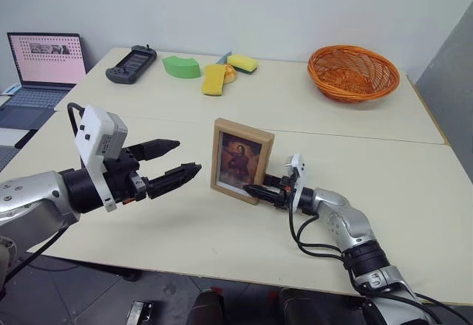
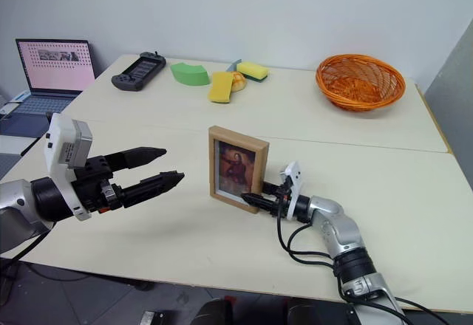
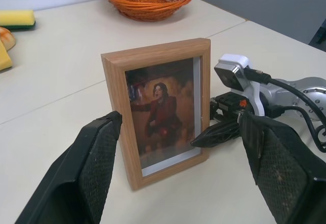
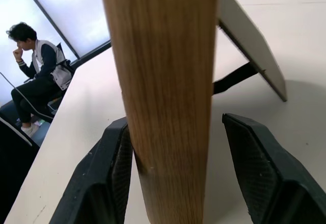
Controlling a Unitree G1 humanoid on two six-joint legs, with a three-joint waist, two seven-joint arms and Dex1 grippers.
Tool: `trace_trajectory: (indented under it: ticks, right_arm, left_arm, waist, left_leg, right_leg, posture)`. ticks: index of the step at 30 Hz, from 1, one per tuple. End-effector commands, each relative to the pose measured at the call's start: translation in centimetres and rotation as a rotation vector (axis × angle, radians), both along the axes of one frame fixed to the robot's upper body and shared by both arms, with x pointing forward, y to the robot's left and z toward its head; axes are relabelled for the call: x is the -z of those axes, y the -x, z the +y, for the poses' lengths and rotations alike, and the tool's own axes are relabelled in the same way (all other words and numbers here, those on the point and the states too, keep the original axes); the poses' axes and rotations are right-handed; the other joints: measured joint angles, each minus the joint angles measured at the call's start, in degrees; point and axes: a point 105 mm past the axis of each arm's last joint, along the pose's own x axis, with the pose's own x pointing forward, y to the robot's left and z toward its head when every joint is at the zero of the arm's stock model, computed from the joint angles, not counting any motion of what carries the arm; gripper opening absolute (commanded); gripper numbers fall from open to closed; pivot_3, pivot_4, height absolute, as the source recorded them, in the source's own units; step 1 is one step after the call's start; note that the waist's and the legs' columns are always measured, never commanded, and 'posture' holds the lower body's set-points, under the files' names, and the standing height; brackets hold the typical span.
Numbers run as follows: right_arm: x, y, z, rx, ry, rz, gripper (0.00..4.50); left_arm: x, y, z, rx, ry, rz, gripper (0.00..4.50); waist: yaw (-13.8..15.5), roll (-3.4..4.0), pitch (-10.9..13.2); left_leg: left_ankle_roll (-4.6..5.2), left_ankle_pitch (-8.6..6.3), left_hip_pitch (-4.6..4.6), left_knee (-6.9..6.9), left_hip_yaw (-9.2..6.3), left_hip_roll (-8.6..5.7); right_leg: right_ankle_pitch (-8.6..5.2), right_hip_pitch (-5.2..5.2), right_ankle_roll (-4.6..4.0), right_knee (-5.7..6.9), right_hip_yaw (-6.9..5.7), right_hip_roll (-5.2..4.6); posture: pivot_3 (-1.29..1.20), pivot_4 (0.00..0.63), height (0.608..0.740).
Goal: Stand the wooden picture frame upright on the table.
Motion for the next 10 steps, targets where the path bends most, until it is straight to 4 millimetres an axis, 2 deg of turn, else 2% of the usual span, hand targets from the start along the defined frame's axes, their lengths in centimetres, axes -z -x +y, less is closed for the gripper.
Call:
trace_trajectory:
  ticks: [1,10]
  right_arm:
    - [-1.0,0.0,0.0,0.005,-0.008,-0.042,2.75]
    - [-2.1,0.1,-2.6,0.079,-0.013,-0.043,2.75]
  left_arm:
    - [-0.6,0.0,-0.2,0.015,0.019,-0.029,3.94]
    - [-0.5,-1.0,-0.2,-0.022,0.075,-0.025,3.94]
  waist:
    - [0.00,0.00,0.00]
    - [0.08,0.00,0.00]
  left_leg:
    - [0.00,0.00,0.00,0.00,0.00,0.00]
    - [0.00,0.00,0.00,-0.09,-0.01,0.00]
  right_leg:
    - [0.00,0.00,0.00,0.00,0.00,0.00]
    - [0.00,0.00,0.00,-0.02,0.00,-0.01]
  posture:
    - [0.00,0.150,0.740]
    - [0.00,0.150,0.740]
